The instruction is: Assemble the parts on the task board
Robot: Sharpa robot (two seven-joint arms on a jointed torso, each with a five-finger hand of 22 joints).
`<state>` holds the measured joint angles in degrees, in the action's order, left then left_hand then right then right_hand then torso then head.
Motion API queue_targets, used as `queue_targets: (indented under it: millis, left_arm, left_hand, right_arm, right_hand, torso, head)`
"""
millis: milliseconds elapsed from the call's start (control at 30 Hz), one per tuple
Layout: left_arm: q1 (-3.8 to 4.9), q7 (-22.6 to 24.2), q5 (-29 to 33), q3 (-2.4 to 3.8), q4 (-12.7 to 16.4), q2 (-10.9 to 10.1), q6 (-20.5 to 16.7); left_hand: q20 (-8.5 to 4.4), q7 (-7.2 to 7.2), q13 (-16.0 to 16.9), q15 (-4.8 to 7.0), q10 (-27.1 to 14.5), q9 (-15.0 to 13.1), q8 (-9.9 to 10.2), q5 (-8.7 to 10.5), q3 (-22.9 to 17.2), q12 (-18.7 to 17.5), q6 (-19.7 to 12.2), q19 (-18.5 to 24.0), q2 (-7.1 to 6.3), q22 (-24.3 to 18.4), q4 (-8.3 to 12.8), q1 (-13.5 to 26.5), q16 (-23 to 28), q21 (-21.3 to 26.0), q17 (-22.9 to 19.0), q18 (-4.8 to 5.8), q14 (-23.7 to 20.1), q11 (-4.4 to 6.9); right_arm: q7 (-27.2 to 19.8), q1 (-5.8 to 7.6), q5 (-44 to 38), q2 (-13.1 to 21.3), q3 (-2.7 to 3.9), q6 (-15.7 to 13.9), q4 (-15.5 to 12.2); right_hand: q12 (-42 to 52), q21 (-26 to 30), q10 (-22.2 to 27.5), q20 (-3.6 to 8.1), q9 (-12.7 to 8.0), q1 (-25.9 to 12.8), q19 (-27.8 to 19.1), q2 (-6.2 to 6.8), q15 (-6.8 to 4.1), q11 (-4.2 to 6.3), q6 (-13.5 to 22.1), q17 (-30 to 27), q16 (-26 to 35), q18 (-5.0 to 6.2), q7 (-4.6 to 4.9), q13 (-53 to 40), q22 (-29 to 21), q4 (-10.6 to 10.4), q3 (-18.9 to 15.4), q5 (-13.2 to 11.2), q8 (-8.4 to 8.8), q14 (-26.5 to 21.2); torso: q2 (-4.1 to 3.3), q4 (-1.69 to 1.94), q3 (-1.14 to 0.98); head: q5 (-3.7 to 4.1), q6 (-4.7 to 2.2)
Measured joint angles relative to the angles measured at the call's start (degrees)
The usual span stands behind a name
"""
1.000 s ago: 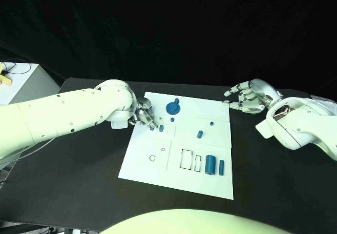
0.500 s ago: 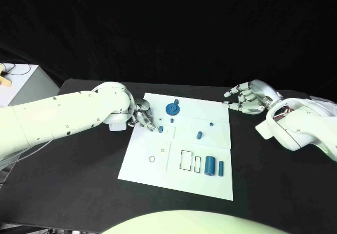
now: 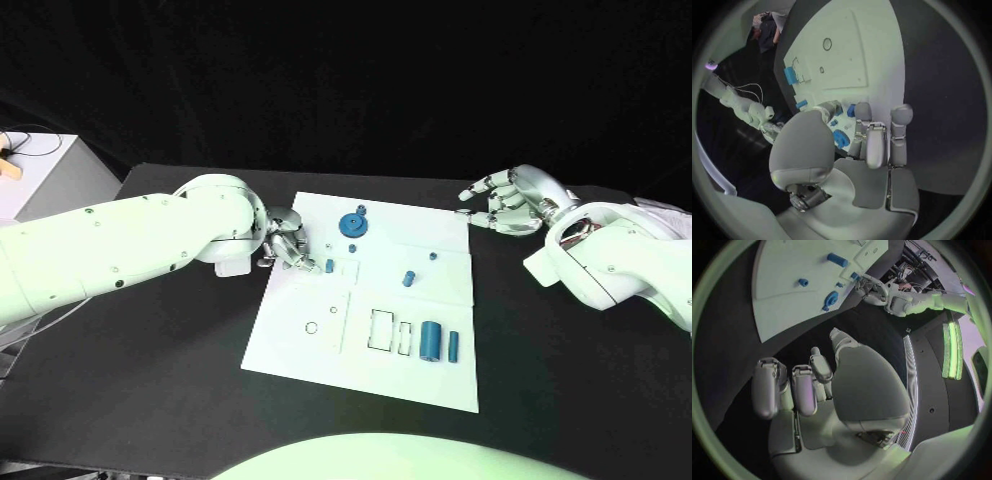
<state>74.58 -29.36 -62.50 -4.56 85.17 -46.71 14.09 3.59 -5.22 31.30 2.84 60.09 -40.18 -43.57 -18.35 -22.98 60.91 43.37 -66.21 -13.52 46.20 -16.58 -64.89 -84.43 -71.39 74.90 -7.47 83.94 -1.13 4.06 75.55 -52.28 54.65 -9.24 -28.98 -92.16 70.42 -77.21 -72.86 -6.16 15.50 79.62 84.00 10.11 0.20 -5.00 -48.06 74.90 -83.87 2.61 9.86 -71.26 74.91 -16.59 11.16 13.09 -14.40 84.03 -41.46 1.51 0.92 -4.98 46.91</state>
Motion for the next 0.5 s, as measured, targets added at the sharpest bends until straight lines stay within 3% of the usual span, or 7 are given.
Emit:
queue_targets:
  millis: [133,367,467,500]
  left_arm:
    - [0.0,0.0,0.3,0.37,1.0,-0.7,-0.6]
    - [0.01,0.0,1.3,1.84,3.7,-2.4,-2.4]
    - [0.06,0.3,2.5,2.5,4.9,-3.1,-4.0]
    - [0.08,0.5,2.9,2.62,5.2,-3.3,-4.7]
  left_hand:
    - [0.0,-0.29,0.0,-0.2,-0.2,0.1,0.0,0.0,0.1,0.0,-0.3,0.4,0.16,-0.6,0.1,-0.5,0.2,0.4,0.0,0.0,0.2,-0.22]
    - [0.54,-0.85,-0.3,-0.52,-1.4,0.6,0.2,0.0,0.9,0.0,-1.3,1.0,0.24,-1.5,-0.2,-1.2,0.4,0.9,0.0,0.01,0.1,-0.73]
    - [1.0,-1.85,-0.9,-1.85,-3.5,1.9,1.5,0.0,2.5,-0.4,-3.6,4.7,0.06,-6.7,-0.1,-1.4,2.7,4.0,-4.0,-1.8,-1.1,-1.59]
    - [1.31,-2.17,-1.1,-2.11,-4.2,2.3,1.7,0.0,2.9,-0.5,-4.3,5.7,0.18,-8.2,-0.2,-1.9,3.3,5.0,-5.2,-1.8,-1.8,-1.88]
  right_arm:
    - [0.0,-0.01,0.0,0.0,0.0,0.0,0.0]
    - [0.0,-0.06,0.0,0.0,0.0,0.0,0.1]
    - [0.0,-0.1,0.0,0.0,0.0,0.0,0.1]
    - [0.0,-0.12,0.0,0.0,0.0,0.0,0.1]
  right_hand:
    - [0.0,0.0,0.0,0.0,0.0,0.0,0.0,0.0,0.0,0.0,0.0,0.0,0.0,0.0,0.0,0.0,0.0,0.0,0.0,0.0,0.0,0.0]
    - [0.0,0.0,0.0,0.0,0.0,0.0,0.0,0.0,0.0,0.0,0.0,0.0,0.0,0.0,0.0,0.0,0.0,0.0,0.0,0.0,0.0,0.0]
    - [0.0,0.0,0.0,0.0,0.0,0.0,0.0,0.0,0.0,0.0,0.0,0.0,0.0,0.0,0.0,0.0,0.0,0.0,0.0,0.0,0.0,0.0]
    - [0.0,0.0,0.0,0.0,0.0,0.0,0.0,0.0,0.0,0.0,0.0,0.0,0.0,0.0,0.0,0.0,0.0,0.0,0.0,0.0,0.0,0.0]
  torso:
    - [0.01,0.01,0.01]
    - [0.01,-0.02,0.04]
    - [-0.01,-0.03,0.04]
    - [-0.02,-0.03,0.04]
  head:
    - [0.06,-0.05]
    - [0.29,-0.13]
    - [0.41,-0.18]
    - [0.44,-0.19]
